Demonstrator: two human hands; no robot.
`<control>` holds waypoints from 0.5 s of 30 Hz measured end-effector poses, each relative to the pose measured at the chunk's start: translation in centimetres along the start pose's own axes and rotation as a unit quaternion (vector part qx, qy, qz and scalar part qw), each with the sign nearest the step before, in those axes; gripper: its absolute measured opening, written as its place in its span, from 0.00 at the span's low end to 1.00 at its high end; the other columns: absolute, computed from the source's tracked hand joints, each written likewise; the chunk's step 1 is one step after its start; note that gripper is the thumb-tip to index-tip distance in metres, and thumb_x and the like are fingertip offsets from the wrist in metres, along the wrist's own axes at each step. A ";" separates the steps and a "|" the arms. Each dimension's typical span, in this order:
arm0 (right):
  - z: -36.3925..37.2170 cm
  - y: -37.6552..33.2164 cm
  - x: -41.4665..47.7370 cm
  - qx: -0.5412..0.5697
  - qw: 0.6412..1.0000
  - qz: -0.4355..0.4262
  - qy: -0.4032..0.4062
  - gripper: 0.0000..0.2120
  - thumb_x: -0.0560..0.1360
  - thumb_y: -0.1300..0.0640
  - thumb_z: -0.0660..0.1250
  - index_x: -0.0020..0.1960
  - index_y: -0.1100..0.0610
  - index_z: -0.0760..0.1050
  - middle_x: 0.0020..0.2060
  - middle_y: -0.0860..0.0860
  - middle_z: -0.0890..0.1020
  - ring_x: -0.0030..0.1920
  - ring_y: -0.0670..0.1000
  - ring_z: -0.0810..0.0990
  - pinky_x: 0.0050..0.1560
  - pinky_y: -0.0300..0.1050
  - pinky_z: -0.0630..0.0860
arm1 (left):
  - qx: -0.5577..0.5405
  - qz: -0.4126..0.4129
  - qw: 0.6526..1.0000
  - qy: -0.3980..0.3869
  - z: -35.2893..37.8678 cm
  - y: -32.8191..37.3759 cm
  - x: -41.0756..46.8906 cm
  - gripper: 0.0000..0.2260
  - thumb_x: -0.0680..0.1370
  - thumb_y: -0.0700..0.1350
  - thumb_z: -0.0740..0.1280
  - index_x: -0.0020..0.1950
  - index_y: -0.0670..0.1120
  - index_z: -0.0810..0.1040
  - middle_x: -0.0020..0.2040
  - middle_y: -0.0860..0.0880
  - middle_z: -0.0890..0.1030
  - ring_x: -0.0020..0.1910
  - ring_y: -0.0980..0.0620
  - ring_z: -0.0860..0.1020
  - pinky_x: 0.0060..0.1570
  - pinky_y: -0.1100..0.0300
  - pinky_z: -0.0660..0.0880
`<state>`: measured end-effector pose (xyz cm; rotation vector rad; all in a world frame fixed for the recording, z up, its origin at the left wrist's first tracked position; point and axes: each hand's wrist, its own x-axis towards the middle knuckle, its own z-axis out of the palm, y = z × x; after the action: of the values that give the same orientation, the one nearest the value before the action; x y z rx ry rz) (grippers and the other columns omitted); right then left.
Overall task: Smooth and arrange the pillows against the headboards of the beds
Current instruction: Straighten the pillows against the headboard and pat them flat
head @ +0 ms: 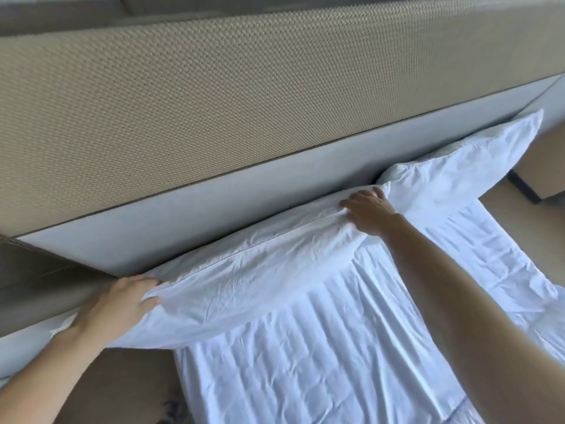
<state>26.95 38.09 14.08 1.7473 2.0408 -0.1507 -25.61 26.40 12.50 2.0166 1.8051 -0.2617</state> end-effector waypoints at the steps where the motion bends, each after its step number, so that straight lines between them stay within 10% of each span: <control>1: -0.1 1.5 0.0 -0.016 1.000 0.007 0.005 0.20 0.81 0.53 0.60 0.72 0.44 0.68 0.68 0.46 0.74 0.72 0.51 0.68 0.75 0.55 0.53 | 0.001 -0.028 1.000 0.004 0.2 -0.8 0.1 0.05 0.76 0.49 0.72 0.51 0.52 0.84 0.52 0.51 0.84 0.52 0.43 0.82 0.46 0.53 0.75; 3: -0.6 3.6 0.2 -0.035 0.999 0.026 0.011 0.24 0.77 0.61 0.62 0.71 0.45 0.70 0.66 0.48 0.76 0.70 0.53 0.71 0.74 0.54 0.58 | 0.004 -0.088 0.996 -0.023 0.8 -2.6 0.5 0.07 0.76 0.45 0.71 0.37 0.49 0.79 0.43 0.44 0.84 0.45 0.39 0.82 0.44 0.49 0.76; 6: -1.2 5.4 1.0 -0.047 0.997 0.056 0.016 0.18 0.76 0.65 0.63 0.63 0.52 0.77 0.59 0.54 0.82 0.63 0.58 0.78 0.64 0.51 0.71 | 0.041 -0.123 0.990 -0.051 2.2 -4.2 1.2 0.03 0.77 0.39 0.69 0.46 0.41 0.83 0.46 0.35 0.83 0.48 0.36 0.82 0.52 0.44 0.76; 15: -4.8 9.8 2.1 -0.034 0.988 0.013 0.149 0.09 0.69 0.62 0.72 0.47 0.53 0.82 0.44 0.59 0.85 0.43 0.64 0.83 0.39 0.52 0.78 | 0.090 -0.098 0.991 0.021 -8.3 -2.6 -4.6 0.09 0.77 0.40 0.62 0.45 0.46 0.82 0.34 0.45 0.80 0.37 0.40 0.80 0.37 0.52 0.77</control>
<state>34.88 43.62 19.56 1.8437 2.1964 0.1996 -29.90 25.99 21.29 1.9758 2.0741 -0.4598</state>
